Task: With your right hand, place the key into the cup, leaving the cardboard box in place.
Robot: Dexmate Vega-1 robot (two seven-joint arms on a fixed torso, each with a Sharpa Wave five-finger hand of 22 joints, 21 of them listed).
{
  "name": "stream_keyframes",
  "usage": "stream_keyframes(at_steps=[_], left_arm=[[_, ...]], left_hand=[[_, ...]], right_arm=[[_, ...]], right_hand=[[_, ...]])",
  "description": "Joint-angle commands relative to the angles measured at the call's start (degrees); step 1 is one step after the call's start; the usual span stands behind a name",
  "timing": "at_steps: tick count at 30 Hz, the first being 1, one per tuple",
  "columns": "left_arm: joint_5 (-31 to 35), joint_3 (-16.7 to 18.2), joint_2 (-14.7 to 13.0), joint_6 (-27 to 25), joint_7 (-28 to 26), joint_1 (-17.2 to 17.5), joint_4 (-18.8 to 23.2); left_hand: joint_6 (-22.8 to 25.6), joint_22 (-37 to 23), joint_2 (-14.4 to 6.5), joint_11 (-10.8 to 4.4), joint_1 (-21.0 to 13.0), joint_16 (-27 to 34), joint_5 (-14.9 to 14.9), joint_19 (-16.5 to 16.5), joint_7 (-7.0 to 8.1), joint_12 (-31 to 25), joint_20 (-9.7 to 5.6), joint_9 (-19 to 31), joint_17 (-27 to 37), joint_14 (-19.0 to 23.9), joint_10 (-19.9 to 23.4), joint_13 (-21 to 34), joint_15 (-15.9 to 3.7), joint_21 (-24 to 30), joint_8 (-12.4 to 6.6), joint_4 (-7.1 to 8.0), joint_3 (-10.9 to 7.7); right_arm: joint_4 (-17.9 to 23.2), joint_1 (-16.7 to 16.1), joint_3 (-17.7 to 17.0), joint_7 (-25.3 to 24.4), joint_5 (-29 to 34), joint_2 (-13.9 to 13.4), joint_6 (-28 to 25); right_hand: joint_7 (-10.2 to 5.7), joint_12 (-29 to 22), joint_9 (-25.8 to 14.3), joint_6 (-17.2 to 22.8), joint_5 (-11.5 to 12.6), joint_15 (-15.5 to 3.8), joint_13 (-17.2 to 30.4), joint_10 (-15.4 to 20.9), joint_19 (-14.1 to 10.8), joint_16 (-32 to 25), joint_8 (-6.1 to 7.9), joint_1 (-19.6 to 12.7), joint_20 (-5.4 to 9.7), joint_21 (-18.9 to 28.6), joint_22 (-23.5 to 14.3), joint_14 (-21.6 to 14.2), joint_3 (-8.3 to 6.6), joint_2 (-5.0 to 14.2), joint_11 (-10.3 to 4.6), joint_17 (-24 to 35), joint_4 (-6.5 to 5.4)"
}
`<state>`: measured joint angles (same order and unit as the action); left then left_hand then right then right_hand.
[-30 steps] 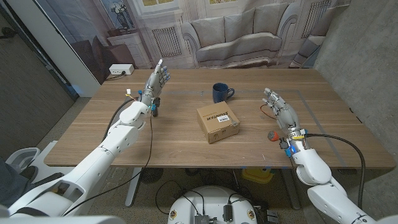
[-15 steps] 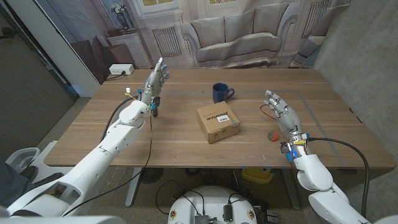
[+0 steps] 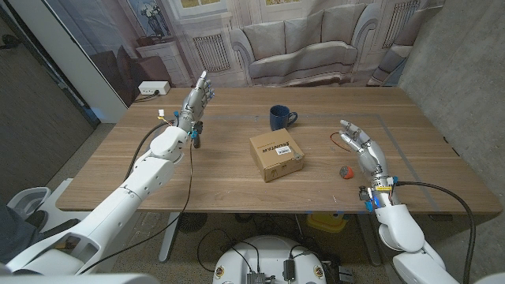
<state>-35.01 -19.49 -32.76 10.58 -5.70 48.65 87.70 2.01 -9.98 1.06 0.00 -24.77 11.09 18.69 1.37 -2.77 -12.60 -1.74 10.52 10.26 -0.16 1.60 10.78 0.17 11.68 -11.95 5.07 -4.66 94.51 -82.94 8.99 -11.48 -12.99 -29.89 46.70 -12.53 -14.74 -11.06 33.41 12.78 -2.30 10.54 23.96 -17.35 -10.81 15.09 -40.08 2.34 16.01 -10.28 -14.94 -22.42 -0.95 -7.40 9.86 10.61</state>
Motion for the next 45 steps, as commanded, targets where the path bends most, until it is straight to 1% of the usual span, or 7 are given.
stream_keyframes(at_steps=[1, 12, 22, 25, 32, 39, 45], left_arm=[[0.5, -0.8, 0.5, -0.2, 0.4, -0.9, -0.7], [1.0, -1.1, 0.6, -0.6, 0.3, -1.7, -0.9], [1.2, -1.3, 0.6, -0.8, 0.2, -1.6, -0.7], [1.1, -1.3, 0.6, -0.9, 0.0, -1.2, -0.4], [1.0, -1.0, 0.5, -0.4, -0.1, -0.5, 0.1], [1.0, -1.0, 0.2, -0.6, -0.1, 0.0, 0.7], [1.0, -1.0, 0.1, -0.4, -0.1, 0.4, 1.0]], left_hand=[[0.4, -0.2, -0.1, -0.14, -0.3, 0.0, -0.3, -0.1, -0.12, 0.1, -0.69, 0.3, 0.3, 0.0, 0.4, 0.2, -0.11, -0.2, -0.22, 0.02, 0.32], [0.4, -0.2, -0.2, -0.13, -0.4, 0.0, -0.3, -0.1, 0.00, 0.2, -0.63, 0.3, 0.3, 0.1, 0.5, 0.2, -0.10, -0.3, -0.14, 0.03, 0.44], [0.4, -0.2, -0.3, -0.13, -0.4, 0.0, -0.3, -0.1, 0.04, 0.2, -0.60, 0.3, 0.3, 0.1, 0.5, 0.2, -0.16, -0.3, -0.07, 0.03, 0.56], [0.5, -0.2, -0.3, -0.17, -0.5, -0.1, -0.4, -0.1, 0.04, 0.2, -0.61, 0.3, 0.3, 0.1, 0.5, 0.2, -0.16, -0.3, -0.05, 0.03, 0.59], [0.4, -0.2, -0.3, -0.20, -0.5, -0.1, -0.4, -0.1, 0.03, 0.3, -0.59, 0.3, 0.3, 0.1, 0.6, 0.3, -0.17, -0.3, 0.01, 0.04, 0.66], [0.5, -0.2, -0.4, -0.14, -0.5, -0.1, -0.4, 0.0, 0.02, 0.3, -0.58, 0.4, 0.3, 0.1, 0.6, 0.3, -0.17, -0.3, 0.03, 0.05, 0.74], [0.5, -0.2, -0.4, -0.25, -0.6, -0.1, -0.4, 0.0, 0.00, 0.3, -0.57, 0.4, 0.3, 0.2, 0.6, 0.3, -0.13, -0.3, 0.04, 0.05, 0.81]], right_arm=[[-0.6, -1.8, -2.6, -4.5, 8.4, 3.4, 2.0], [-0.4, -2.8, -6.2, -12.6, 24.1, 7.6, 1.6], [1.8, -4.5, -7.8, -19.0, 34.0, 8.4, -0.4], [2.6, -5.5, -8.4, -22.9, 39.2, 9.1, -1.4], [3.3, -6.6, -7.3, -26.9, 42.3, 8.1, -2.9], [4.8, -7.7, -6.3, -31.5, 47.4, 6.7, -6.4], [5.5, -8.0, -4.5, -35.9, 50.1, 5.2, -9.5]], right_hand=[[-0.10, -0.5, -0.3, 2.4, 0.5, -2.30, 0.1, 1.3, -1.7, -0.3, 0.46, -2.9, 2.07, 0.1, -0.2, -1.7, -0.32, -0.72, -1.43, 0.1, -0.31], [-0.17, -0.7, -0.3, 4.4, 0.8, -3.33, 0.1, 2.9, -3.7, -0.5, 0.40, -4.7, 2.93, 0.3, -0.3, -3.7, 0.41, -1.77, -2.53, 0.2, -0.88], [-0.20, -0.8, -0.3, 5.9, 1.2, -3.99, 0.1, 3.6, -4.5, -0.5, 0.48, -5.4, 3.34, 0.3, -0.4, -4.5, 0.66, -2.12, -2.99, 0.3, -1.15], [-0.21, -0.8, -0.3, 6.0, 1.2, -4.14, 0.1, 3.7, -4.7, -0.5, 0.44, -5.5, 3.43, 0.3, -0.4, -4.7, 0.71, -2.15, -3.08, 0.3, -1.25], [-0.22, -0.7, -0.3, 6.4, 1.4, -4.36, 0.0, 3.7, -5.0, -0.5, 0.38, -6.0, 3.54, 0.3, -0.4, -5.0, 0.66, -2.18, -3.36, 0.3, -1.20], [-0.26, -0.3, -0.3, 7.6, 2.2, -4.95, 0.0, 3.5, -5.2, -0.2, 0.20, -9.0, 4.13, 0.0, -0.4, -5.3, 0.38, -1.83, -4.07, 0.3, -0.84], [-0.27, -0.1, -0.3, 8.0, 2.3, -5.56, 0.0, 3.4, -5.3, -0.2, 0.07, -9.8, 4.67, -0.1, -0.4, -5.3, 0.71, -1.84, -4.30, 0.4, -0.99]])
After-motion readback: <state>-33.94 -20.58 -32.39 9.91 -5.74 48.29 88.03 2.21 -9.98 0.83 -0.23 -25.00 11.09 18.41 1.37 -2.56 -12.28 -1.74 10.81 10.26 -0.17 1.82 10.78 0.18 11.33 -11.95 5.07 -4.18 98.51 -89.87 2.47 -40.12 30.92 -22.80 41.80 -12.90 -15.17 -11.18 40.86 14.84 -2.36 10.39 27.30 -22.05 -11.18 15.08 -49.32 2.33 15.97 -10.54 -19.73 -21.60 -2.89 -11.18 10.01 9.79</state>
